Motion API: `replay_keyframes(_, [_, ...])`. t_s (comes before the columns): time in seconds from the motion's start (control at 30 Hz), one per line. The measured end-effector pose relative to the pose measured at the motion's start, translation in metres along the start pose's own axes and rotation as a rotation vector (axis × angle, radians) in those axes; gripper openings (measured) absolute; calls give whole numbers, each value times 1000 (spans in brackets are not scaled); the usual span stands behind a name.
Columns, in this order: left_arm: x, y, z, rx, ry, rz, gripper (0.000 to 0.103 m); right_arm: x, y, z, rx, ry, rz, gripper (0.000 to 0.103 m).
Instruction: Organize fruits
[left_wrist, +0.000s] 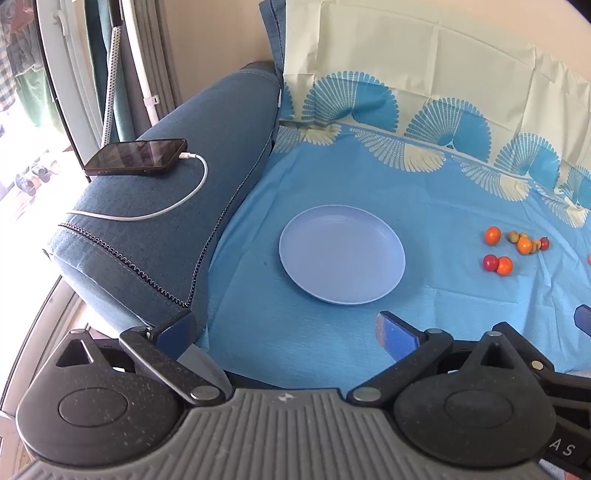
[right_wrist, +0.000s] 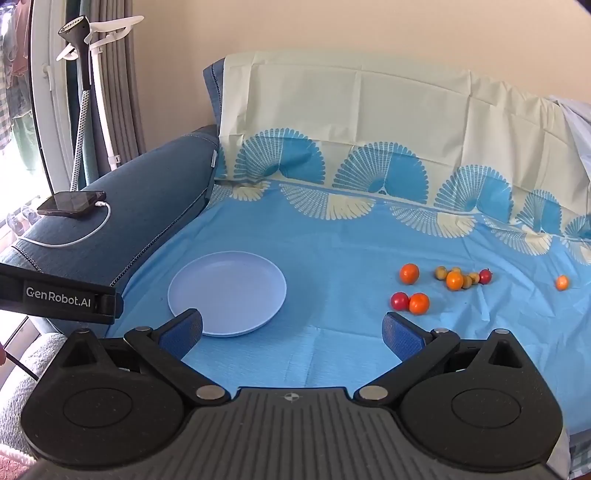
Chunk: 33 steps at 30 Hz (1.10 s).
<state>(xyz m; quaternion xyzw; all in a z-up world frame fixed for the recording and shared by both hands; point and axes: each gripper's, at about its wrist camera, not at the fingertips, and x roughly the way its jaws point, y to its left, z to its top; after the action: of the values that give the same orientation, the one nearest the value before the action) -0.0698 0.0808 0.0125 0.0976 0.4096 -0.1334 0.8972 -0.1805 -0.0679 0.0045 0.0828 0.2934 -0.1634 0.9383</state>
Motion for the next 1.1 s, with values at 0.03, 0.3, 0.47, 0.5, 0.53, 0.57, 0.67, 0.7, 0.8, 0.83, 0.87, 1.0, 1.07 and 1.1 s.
replay_keyframes(0.03, [0, 0, 0, 1, 0, 0, 103, 1, -1, 1, -1, 0, 1, 103])
replay_keyframes(0.3, [1, -2, -3, 6, 2, -2, 103, -1, 1, -2, 1, 4, 4, 103])
replay_keyframes(0.47, [1, -3, -4, 8, 3, -2, 103, 0, 0, 0, -1, 5, 6, 103])
replay_keyframes(0.5, [1, -3, -4, 9, 4, -2, 103, 0, 0, -1, -1, 5, 6, 103])
replay_keyframes(0.53, [1, -2, -4, 10, 4, -2, 103, 0, 1, -1, -1, 5, 6, 103])
replay_keyframes(0.57, [2, -2, -4, 10, 5, -2, 103, 0, 0, -1, 2, 6, 7, 103])
replay_keyframes(0.67, [3, -2, -4, 11, 7, -2, 103, 0, 0, -1, 2, 5, 8, 103])
replay_keyframes(0.7, [3, -3, -4, 12, 7, -2, 103, 1, 0, -1, 3, 5, 7, 103])
replay_keyframes(0.8, [4, -3, -6, 16, 9, -4, 103, 1, 1, -2, 0, 5, 6, 103])
replay_keyframes(0.83, [4, -3, -6, 17, 10, -5, 103, 1, 0, -2, 0, 4, 5, 103])
replay_keyframes(0.87, [4, -3, -6, 19, 11, -5, 103, 2, 0, -2, 1, 5, 6, 103])
replay_keyframes(1.0, [3, -3, -7, 20, 16, -7, 103, 4, 1, -5, 4, 4, 7, 103])
replay_keyframes(1.07, [4, -4, -5, 21, 20, -5, 103, 4, 2, -7, 6, 3, 11, 103])
replay_keyframes(1.1, [4, -5, -5, 21, 23, -4, 103, 4, 0, -6, 5, -1, 12, 103])
